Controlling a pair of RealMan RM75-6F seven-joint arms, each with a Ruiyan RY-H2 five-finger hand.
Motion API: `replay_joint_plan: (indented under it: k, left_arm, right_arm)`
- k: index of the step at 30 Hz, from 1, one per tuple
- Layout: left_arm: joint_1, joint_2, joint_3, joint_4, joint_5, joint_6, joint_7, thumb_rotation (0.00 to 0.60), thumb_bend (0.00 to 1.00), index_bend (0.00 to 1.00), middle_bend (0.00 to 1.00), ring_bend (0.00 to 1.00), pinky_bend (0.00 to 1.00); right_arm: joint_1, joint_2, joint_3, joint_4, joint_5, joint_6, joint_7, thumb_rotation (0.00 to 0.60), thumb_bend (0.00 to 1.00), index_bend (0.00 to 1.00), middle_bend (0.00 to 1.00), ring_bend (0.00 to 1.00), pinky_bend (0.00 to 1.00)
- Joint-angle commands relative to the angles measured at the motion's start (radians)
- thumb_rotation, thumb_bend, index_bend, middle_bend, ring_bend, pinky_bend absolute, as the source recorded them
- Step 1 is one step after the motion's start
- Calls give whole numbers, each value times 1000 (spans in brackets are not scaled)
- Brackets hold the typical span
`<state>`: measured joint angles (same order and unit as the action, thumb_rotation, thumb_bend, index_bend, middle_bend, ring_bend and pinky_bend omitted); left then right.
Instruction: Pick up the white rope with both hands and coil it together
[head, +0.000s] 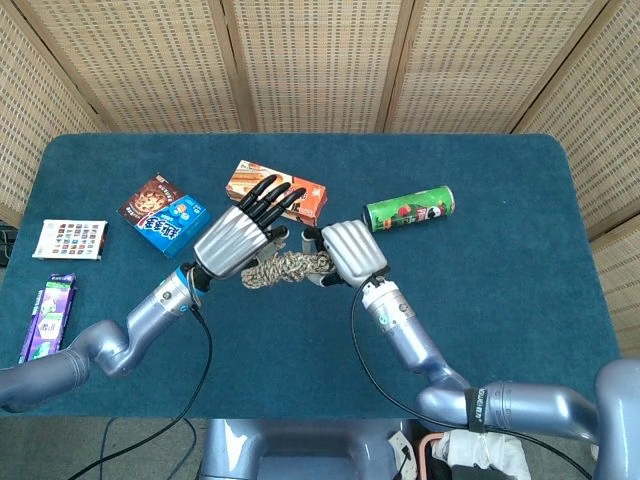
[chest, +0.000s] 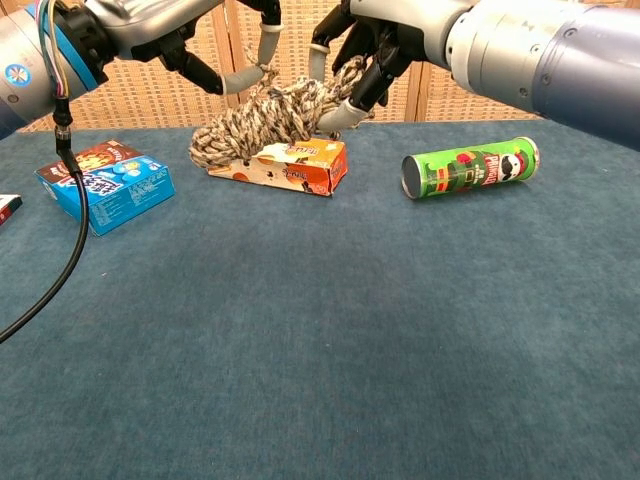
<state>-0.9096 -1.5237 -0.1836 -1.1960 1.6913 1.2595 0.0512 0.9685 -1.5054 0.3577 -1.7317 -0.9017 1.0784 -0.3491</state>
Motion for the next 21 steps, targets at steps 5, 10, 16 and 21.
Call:
replay_joint_plan:
  k: [5,10,16,21]
  left_arm:
    - [10,-25,18,47,-4,23,-46,600,587,887,0,0,0]
    - [16,-37,25,82,-17,26,-73,600,587,791,0,0,0]
    - [18,-37,34,102,-24,20,-87,600,482,537,0,0,0]
    - [17,-38,34,102,-34,13,-94,600,253,328,0,0,0]
  right_arm:
    - [-9,19,9,-11,-27,-28,59,600,624,730,778,568,592]
    - [-15,30,11,-11,-42,-33,79,600,624,730,778,568,592]
    - [-16,36,13,-11,-49,-36,91,600,624,730,778,568,592]
    - [-17,40,13,-15,-54,-40,98,600,624,730,778,568,593]
